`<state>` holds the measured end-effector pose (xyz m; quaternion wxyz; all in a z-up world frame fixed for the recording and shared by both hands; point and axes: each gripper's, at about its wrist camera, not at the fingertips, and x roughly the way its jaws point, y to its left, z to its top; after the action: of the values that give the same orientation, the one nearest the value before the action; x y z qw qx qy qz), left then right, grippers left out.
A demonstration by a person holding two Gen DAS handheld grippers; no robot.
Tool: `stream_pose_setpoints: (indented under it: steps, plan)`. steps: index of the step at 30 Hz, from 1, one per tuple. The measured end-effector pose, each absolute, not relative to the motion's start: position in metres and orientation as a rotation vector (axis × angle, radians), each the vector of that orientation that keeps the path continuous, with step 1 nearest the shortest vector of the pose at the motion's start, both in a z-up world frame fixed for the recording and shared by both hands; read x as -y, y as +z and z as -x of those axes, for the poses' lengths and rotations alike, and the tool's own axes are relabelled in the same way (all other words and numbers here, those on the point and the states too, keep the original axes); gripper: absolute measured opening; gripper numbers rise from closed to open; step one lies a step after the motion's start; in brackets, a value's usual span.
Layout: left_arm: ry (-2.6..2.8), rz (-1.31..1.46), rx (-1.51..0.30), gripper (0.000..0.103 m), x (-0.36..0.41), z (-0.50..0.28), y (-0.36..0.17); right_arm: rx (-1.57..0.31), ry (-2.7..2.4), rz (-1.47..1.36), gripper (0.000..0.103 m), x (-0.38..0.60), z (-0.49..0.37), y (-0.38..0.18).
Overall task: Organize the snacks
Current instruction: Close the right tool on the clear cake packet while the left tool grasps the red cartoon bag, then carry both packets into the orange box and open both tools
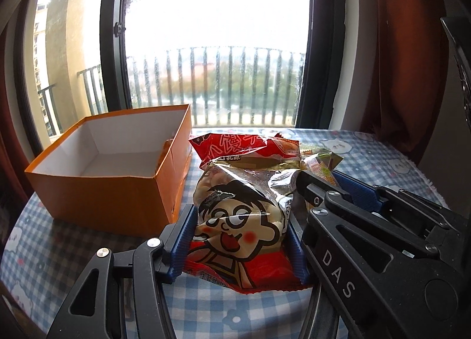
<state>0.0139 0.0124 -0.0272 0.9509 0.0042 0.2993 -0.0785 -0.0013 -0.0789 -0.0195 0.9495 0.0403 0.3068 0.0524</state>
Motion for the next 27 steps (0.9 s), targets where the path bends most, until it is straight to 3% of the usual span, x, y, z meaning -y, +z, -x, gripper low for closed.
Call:
stream_pose_setpoints:
  steps: [18,27]
  plan:
    - [-0.179,-0.012,-0.471,0.058,-0.022,-0.037,0.028,-0.463,0.093,-0.075,0.029,0.079,-0.015,0.037]
    - [-0.159,0.000,-0.479,0.058,-0.033,-0.062,0.028,-0.459,0.111,-0.075,0.029,0.070,-0.044,0.041]
